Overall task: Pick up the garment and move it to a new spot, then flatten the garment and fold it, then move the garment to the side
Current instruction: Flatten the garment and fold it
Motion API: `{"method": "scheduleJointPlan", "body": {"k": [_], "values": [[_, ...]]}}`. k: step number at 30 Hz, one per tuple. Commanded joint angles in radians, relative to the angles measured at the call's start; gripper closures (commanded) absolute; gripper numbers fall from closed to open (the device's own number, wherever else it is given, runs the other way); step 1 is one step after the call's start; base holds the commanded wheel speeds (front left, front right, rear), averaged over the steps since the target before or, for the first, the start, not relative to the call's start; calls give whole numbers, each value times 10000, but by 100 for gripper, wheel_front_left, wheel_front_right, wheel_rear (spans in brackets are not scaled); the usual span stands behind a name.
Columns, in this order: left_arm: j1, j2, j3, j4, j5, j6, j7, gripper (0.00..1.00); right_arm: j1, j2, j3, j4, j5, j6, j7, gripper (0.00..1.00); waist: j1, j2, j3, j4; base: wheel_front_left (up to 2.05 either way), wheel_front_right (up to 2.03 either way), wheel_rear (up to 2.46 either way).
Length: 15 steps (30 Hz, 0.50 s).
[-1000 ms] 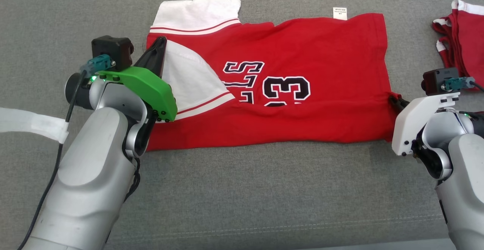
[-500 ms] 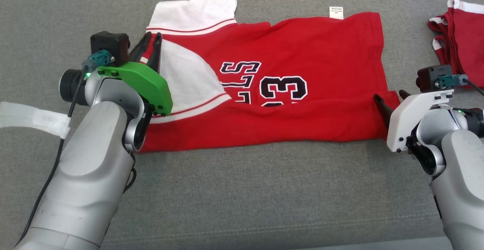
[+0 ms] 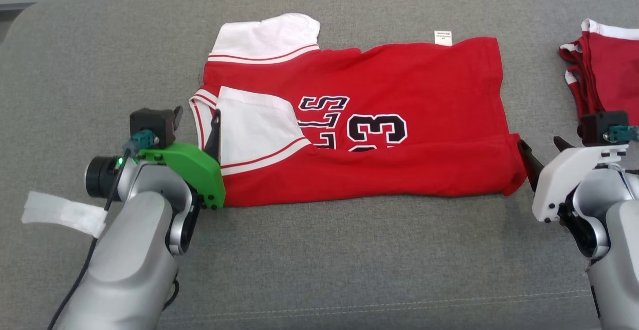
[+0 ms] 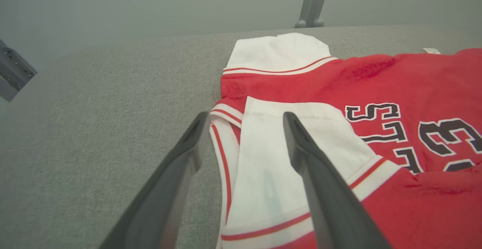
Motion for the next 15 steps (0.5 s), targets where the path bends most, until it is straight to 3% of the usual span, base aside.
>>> {"method": "scheduleJointPlan", "body": {"k": [1, 9, 15], "values": [[206, 86, -10, -72, -67, 78, 33, 0, 209, -3, -87, -112, -91, -15, 9, 0, -1, 0, -135, 58, 0, 0, 0], [1464, 176, -133, -479, -172, 699, 586, 0, 1155, 641, -663, -831, -301, -14, 28, 0, -1, 0, -329, 38, 0, 0, 0], [2033, 199, -223, -790, -287, 906, 810, 0, 1458, 966, -711, -700, -504, -15, -112, 0, -1, 0, -304, 43, 0, 0, 0]]}}
